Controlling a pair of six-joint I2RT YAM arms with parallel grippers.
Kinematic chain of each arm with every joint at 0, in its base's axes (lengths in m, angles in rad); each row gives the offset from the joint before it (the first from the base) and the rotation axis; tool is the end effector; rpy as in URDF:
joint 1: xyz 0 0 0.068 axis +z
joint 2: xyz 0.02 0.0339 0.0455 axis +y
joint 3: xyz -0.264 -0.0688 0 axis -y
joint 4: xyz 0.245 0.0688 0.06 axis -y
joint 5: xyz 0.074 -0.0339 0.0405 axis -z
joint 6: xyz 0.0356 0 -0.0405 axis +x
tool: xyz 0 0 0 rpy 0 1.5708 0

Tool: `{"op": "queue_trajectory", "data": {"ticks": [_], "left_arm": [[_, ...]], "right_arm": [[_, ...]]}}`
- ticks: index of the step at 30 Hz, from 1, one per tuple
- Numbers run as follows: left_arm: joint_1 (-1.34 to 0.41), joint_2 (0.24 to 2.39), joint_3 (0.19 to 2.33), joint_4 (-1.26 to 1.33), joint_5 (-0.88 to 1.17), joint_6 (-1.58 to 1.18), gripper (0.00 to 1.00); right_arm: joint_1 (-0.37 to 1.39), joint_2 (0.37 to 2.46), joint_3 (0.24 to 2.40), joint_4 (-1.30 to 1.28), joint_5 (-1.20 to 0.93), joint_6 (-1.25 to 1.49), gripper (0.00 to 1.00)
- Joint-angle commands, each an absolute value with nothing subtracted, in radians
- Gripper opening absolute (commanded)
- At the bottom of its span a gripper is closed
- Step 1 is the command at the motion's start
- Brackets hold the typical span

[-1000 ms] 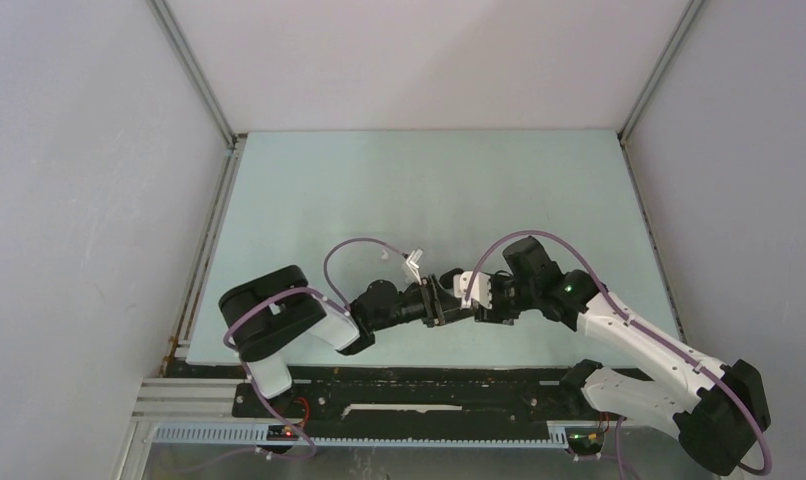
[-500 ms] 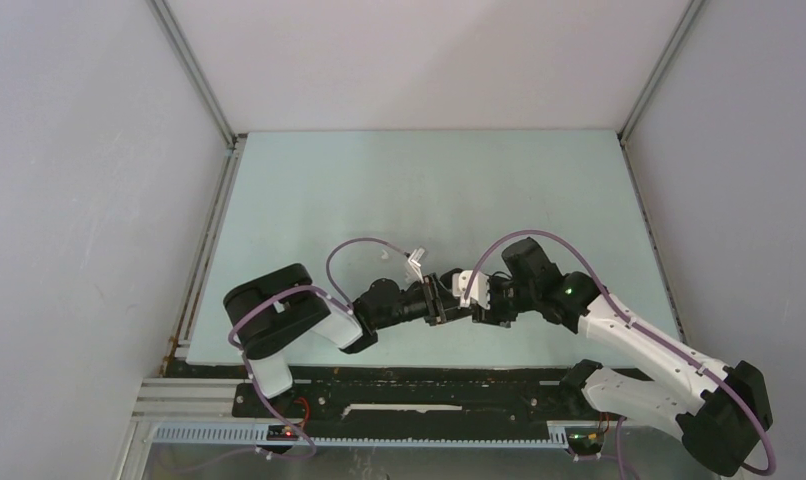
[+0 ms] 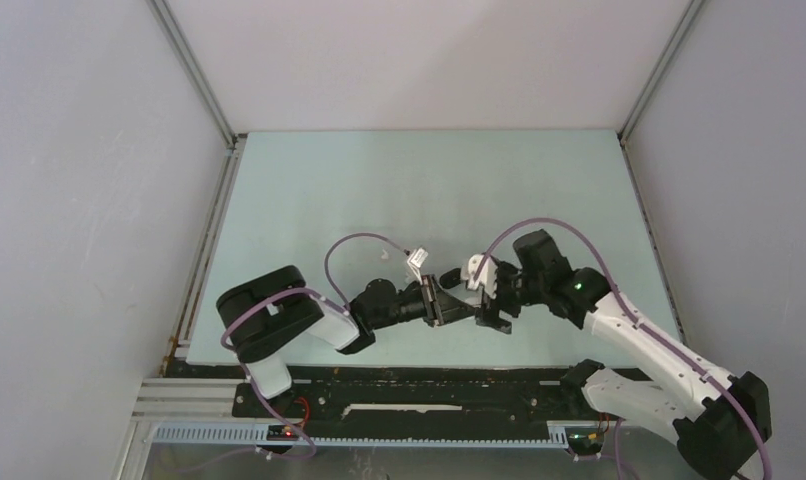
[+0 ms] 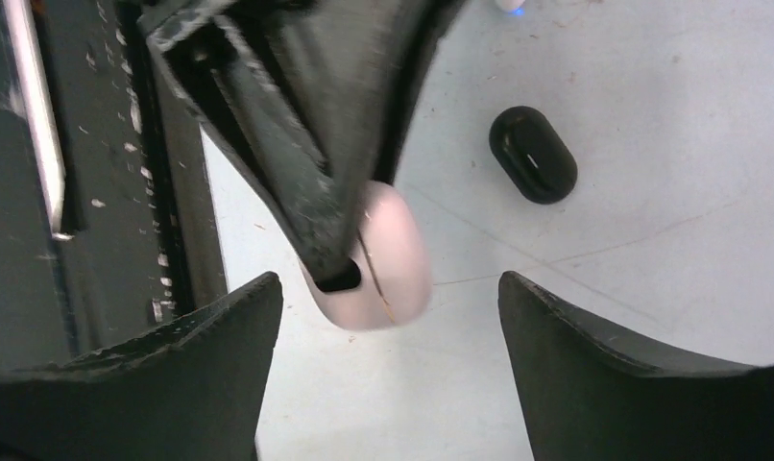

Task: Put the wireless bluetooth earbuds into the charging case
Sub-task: Pass from the right arm to the left, then pass from the left arm to the right

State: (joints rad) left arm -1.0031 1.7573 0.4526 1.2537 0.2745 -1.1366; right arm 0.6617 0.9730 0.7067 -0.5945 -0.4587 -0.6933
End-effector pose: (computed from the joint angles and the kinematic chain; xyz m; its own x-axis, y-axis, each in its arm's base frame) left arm 0.1528 -0.2576 0.1468 -0.8799 -0.2444 -0.4076 0.3778 0.1607 -0.9118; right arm 0.1423 0.1308 0.2448 0.0374 -0.6972 -0.7159 -0.9813 0.1099 -0.1583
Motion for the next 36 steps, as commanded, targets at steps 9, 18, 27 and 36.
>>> {"op": "queue_trajectory", "data": {"ticks": [9,18,27,36], "left_arm": [[-1.105,1.451,0.358,1.180,0.274,-0.479,0.11],[-1.134,1.338,0.373,0.964,0.286,-0.260,0.10],[-1.134,1.340,0.404,0.942,0.321,-0.235,0.10],[-1.135,1.356,0.411,0.955,0.359,-0.235,0.09]], "right_arm": [[0.361,1.238,1.100,-1.117,-1.053,-0.733,0.56],[0.399,1.166,1.003,-1.105,-1.076,-0.827,0.53],[0.521,1.164,0.953,-1.021,-0.969,-0.773,0.54],[0.547,1.158,0.921,-0.914,-0.908,-0.711,0.57]]}}
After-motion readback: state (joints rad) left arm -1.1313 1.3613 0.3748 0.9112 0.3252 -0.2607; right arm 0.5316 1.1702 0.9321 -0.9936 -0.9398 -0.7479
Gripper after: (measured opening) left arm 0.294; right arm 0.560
